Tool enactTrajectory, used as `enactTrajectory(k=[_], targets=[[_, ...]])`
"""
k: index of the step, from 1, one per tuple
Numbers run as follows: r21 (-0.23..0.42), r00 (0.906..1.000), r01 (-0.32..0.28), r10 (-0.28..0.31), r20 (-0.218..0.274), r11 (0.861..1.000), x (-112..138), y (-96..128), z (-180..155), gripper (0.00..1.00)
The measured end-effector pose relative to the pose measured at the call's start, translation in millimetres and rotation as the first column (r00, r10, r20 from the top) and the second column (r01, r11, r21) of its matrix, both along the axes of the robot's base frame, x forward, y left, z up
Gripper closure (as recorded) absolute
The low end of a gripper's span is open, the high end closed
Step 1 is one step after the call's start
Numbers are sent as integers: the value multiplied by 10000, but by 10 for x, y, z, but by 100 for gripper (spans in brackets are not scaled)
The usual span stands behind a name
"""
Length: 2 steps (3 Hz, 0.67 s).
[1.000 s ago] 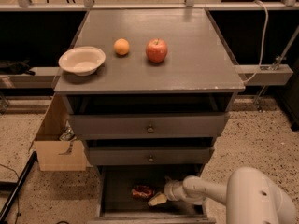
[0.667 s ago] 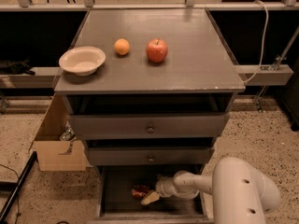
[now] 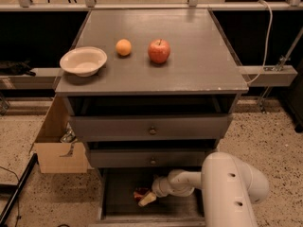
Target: Pick coke can from bottom drawer and place on counter
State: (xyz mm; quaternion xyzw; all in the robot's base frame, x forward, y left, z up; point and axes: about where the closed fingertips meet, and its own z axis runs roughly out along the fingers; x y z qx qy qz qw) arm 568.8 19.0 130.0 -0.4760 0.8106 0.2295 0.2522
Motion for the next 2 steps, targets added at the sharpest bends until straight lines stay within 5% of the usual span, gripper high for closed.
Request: enactTrajectory(k=[2], targets=[[0, 10000, -1, 1, -1, 10000, 0, 1, 0, 42]])
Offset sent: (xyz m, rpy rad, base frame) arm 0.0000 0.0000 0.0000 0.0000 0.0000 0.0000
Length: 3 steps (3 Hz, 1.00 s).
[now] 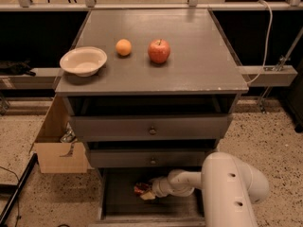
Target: Pick coke can from bottom drawer and place on counter
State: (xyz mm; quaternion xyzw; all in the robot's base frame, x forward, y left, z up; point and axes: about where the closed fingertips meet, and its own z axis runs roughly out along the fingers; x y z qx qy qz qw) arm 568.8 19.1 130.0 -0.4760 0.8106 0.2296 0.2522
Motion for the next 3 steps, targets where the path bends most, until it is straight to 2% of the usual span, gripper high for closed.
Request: enactTrajectory(k=[1, 2, 3], targets=[[0, 10000, 0, 0, 0, 10000, 0, 0, 0, 73], [0, 10000, -1, 1, -1, 10000, 0, 1, 0, 96], [1, 10000, -1, 1, -2, 10000, -1, 1, -1, 100]])
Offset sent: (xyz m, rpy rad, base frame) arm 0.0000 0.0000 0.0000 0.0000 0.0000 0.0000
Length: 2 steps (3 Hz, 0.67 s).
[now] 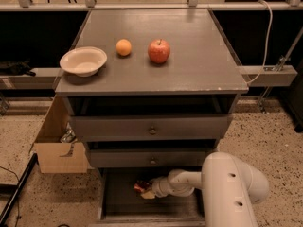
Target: Pick coke can from bottom drawer and place on counter
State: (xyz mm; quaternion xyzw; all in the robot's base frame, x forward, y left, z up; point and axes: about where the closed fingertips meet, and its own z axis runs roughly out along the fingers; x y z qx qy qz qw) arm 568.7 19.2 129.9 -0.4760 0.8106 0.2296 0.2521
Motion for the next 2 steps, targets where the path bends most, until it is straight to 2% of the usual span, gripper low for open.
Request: enactTrajectory(k=[1, 2], targets=[[1, 10000, 1, -1, 0, 10000, 0, 0, 0, 100], [228, 9995, 279, -275, -146, 9994, -32, -63, 83, 100]])
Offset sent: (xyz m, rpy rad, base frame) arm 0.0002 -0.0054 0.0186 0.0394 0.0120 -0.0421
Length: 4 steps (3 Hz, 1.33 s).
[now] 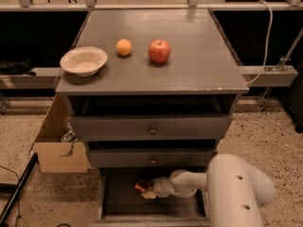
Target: Pick coke can from bottom drawer and place on counter
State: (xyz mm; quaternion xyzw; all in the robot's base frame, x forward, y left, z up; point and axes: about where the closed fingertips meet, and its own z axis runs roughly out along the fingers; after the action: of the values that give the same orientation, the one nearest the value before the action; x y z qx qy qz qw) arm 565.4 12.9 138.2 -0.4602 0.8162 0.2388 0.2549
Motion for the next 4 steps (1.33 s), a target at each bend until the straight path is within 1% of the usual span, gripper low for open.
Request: enactTrajectory(k=[1, 2, 3, 4], targets=[[91, 9984, 548, -547, -169, 9985, -43, -305, 18, 100], [-16, 9937, 1110, -1110, -130, 9938, -79, -813, 70, 100], [-439, 9814, 1916, -1912, 144, 9805, -61, -1636, 250, 100], [-666, 9714, 2364, -2341, 402, 9694, -71, -2092, 417, 100]])
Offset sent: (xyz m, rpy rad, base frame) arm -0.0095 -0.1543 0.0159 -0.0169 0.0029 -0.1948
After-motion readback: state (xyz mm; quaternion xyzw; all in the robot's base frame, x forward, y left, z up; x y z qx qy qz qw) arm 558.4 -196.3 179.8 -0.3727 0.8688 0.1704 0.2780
